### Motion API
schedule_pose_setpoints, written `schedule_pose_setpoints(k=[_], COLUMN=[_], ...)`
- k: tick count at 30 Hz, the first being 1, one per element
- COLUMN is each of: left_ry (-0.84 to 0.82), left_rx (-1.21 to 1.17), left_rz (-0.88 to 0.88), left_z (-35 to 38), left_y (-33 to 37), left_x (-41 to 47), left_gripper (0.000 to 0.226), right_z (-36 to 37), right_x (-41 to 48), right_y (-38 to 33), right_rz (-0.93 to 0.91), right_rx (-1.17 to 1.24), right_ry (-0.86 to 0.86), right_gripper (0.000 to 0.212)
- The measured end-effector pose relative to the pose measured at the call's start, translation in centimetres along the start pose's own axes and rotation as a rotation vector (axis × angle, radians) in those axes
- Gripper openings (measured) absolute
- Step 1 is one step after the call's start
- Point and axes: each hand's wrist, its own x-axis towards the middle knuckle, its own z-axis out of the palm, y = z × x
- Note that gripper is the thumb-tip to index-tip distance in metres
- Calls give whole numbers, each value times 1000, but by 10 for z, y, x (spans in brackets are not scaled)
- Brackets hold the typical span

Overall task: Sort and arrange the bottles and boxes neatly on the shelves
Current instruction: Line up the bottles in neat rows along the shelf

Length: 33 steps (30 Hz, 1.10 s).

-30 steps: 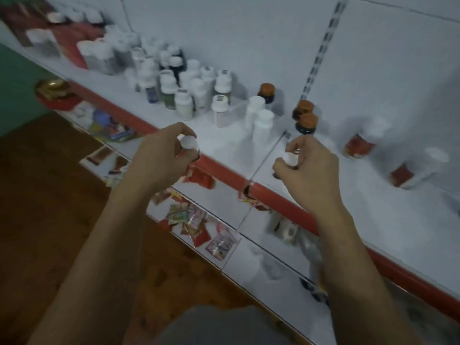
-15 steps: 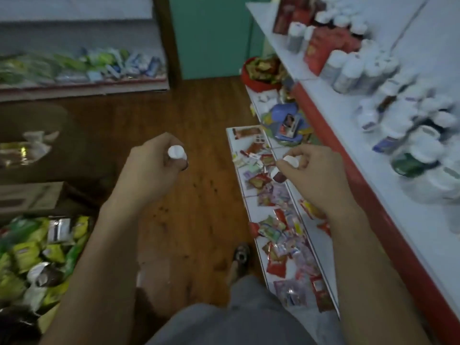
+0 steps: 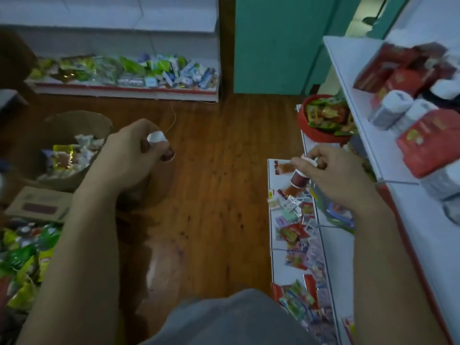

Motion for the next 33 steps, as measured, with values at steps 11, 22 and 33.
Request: schedule_pose_setpoints(k=[11,22,33], left_ry=[-209,-340,-523], left_rx=[-6,-65,-23], left_rz=[-33,353,487], left_z=[71,122,238], left_y=[-60,9,95], left_x=[205,499,652], left_gripper=[14,17,19], right_z=[53,16,-20], right_x=[208,390,516], right_y=[20,26,124], right_rz=[-10,90,223], right_rx=[6,-19,-11], right_ry=[-242,104,245], right_gripper=[14,18,24])
